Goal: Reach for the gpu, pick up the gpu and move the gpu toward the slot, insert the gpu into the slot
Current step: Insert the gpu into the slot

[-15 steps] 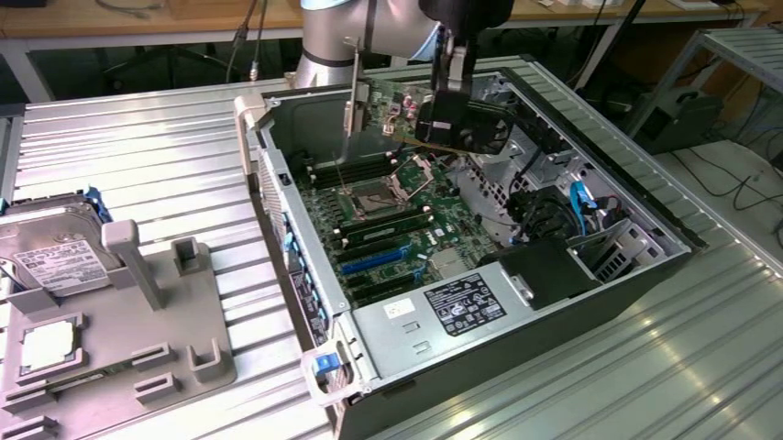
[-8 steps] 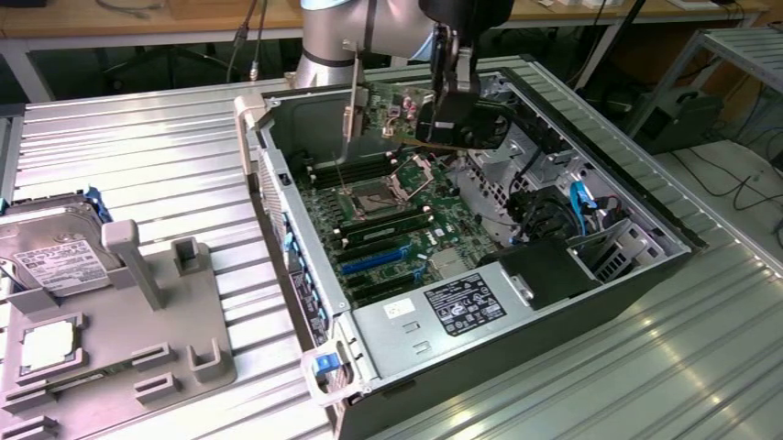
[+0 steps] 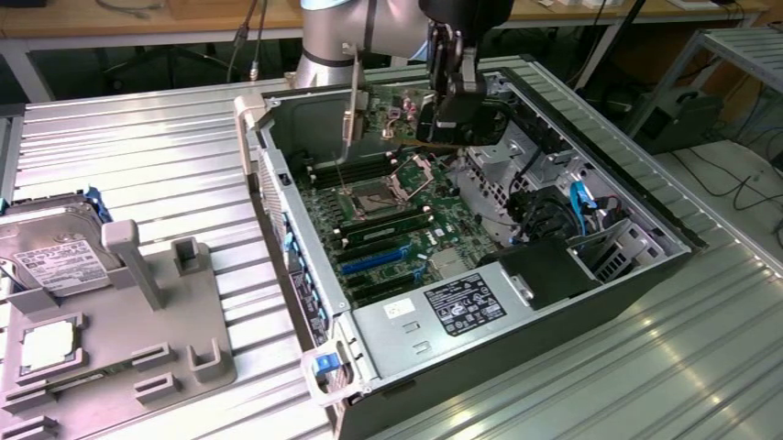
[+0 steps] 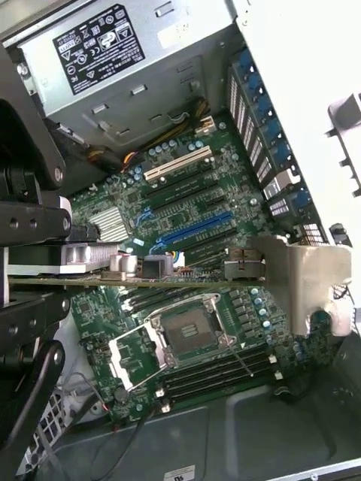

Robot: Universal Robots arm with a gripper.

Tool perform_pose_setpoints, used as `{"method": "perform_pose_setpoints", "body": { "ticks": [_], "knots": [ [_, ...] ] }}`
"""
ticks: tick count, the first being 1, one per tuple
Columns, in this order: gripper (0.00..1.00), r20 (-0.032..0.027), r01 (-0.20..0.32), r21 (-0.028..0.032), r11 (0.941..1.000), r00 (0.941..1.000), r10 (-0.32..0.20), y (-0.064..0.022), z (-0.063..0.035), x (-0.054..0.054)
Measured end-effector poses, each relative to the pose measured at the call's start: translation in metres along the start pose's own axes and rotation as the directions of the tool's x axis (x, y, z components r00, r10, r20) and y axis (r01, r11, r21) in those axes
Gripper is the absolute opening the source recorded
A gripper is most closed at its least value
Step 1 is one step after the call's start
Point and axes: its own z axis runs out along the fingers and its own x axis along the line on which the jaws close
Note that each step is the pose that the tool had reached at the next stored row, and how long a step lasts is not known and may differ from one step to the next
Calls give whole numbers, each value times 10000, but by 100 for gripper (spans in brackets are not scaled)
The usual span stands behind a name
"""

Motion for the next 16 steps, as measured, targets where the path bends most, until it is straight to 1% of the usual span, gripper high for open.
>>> {"method": "perform_pose_setpoints", "body": {
  "ticks": [4, 7, 10, 16],
  "knots": [
    [29, 37, 428, -3, 9991, 9991, -428, 0, 0, 0],
    [29, 67, 791, -6, 9969, 9968, -791, 0, 0, 0],
    [29, 108, 1266, -6, 9920, 9919, -1266, 0, 0, 0],
    [29, 158, 1836, -5, 9830, 9829, -1836, 0, 0, 1]
  ]
}}
